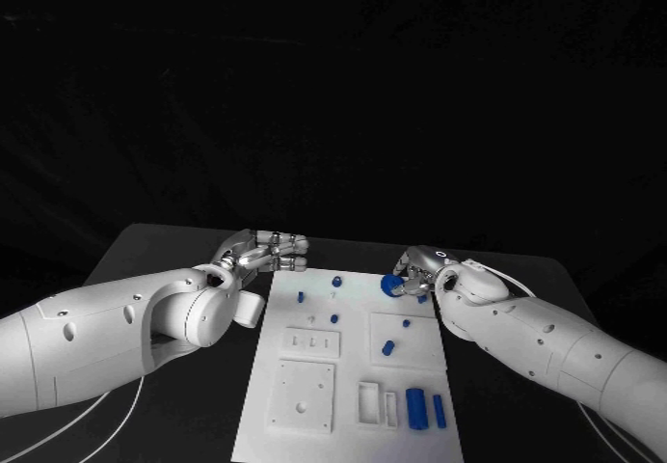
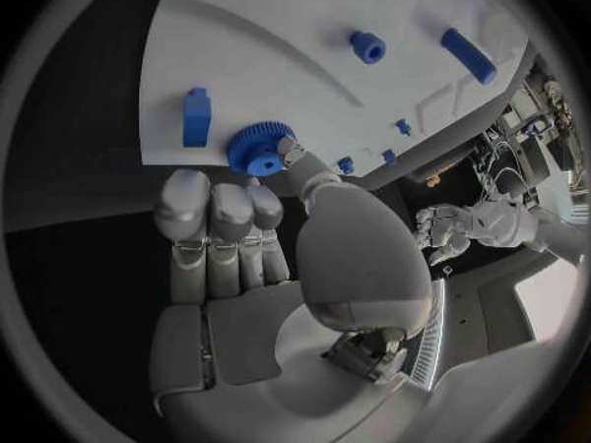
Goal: Assemble the parts on the task board
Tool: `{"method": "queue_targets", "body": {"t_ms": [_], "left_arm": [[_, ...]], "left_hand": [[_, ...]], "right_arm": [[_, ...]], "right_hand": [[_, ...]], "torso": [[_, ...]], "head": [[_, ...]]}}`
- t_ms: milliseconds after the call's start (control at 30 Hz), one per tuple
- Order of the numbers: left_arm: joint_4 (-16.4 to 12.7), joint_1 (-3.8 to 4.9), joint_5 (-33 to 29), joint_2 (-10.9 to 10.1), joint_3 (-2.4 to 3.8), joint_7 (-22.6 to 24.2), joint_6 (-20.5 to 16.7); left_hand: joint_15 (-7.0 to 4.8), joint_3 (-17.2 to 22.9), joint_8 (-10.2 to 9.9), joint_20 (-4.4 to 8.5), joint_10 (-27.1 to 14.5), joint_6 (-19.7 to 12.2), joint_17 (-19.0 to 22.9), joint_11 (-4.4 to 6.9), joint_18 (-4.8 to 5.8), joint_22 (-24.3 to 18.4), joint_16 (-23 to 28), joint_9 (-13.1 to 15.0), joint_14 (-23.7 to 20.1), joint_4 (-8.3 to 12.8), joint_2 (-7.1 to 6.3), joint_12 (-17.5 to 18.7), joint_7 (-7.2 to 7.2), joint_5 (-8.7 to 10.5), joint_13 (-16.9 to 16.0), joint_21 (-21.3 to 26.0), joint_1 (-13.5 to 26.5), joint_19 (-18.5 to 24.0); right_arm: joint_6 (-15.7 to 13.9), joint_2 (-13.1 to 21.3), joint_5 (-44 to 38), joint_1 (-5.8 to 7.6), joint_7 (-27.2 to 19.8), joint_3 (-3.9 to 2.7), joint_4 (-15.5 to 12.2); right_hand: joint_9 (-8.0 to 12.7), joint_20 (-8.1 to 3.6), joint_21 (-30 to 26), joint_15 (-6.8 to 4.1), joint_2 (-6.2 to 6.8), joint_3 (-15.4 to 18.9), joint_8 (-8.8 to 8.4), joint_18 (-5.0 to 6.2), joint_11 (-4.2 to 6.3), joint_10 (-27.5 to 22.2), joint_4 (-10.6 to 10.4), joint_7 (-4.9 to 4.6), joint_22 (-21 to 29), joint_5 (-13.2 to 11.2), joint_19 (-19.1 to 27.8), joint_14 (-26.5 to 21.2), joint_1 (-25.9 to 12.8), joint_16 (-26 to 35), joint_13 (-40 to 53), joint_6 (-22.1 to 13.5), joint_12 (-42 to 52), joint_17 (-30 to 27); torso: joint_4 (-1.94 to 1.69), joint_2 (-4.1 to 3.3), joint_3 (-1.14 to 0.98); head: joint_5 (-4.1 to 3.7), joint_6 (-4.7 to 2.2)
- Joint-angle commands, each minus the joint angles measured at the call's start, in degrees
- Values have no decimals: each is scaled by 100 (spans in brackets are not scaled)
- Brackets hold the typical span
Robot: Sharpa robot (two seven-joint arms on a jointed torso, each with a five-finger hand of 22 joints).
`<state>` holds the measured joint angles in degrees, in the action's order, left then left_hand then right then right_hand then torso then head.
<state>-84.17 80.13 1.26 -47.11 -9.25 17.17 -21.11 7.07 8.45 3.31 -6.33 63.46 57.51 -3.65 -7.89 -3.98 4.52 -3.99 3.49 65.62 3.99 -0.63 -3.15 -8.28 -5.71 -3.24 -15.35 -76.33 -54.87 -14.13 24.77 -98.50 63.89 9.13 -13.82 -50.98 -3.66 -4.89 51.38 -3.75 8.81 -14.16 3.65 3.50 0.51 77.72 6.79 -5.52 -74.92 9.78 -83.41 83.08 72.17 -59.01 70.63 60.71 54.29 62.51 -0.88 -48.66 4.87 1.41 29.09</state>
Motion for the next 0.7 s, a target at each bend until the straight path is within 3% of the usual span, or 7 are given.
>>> {"method": "queue_targets", "body": {"t_ms": [33,467,567,700], "left_arm": [[-6,7,-21,16,6,23,96],[-1,7,-21,25,6,18,115],[0,7,-21,26,6,14,124],[3,7,-21,22,6,2,137]], "left_hand": [[8,9,23,1,-43,-31,-6,11,4,-8,16,8,5,4,27,-27,-26,-31,-6,-19,8,24],[8,8,20,-1,-49,-55,-6,7,3,-8,16,6,6,7,26,-28,-35,-29,-7,-21,10,26],[8,8,20,-1,-49,-55,-6,7,3,-8,16,6,6,7,26,-28,-35,-29,-7,-21,10,26],[8,6,22,-1,-49,-36,-6,7,3,-8,17,7,6,2,33,-28,-33,-29,-7,-23,16,26]], "right_arm": [[74,-29,108,-4,-102,3,50],[270,-103,130,-10,-143,32,189],[345,-104,118,-12,-133,43,197],[441,-92,68,-13,-103,61,200]], "right_hand": [[7,11,-14,1,-7,50,-9,36,0,-2,1,-15,-621,20,17,27,5,28,-7,-37,-22,-5],[7,17,2,5,-87,-61,-11,35,0,-13,69,-15,-625,141,21,27,-33,28,-4,102,-13,4],[5,16,28,2,-123,-263,-10,34,3,-14,198,-4,-628,184,23,30,-72,14,8,182,9,19],[5,18,66,3,-107,-455,-11,35,5,-17,373,-8,-635,448,27,32,-66,-20,27,198,37,53]], "torso": [[0,-3,-3],[7,-5,-10],[9,-5,-12],[9,-1,-15]], "head": [[1,12],[16,22],[14,29],[14,43]]}}
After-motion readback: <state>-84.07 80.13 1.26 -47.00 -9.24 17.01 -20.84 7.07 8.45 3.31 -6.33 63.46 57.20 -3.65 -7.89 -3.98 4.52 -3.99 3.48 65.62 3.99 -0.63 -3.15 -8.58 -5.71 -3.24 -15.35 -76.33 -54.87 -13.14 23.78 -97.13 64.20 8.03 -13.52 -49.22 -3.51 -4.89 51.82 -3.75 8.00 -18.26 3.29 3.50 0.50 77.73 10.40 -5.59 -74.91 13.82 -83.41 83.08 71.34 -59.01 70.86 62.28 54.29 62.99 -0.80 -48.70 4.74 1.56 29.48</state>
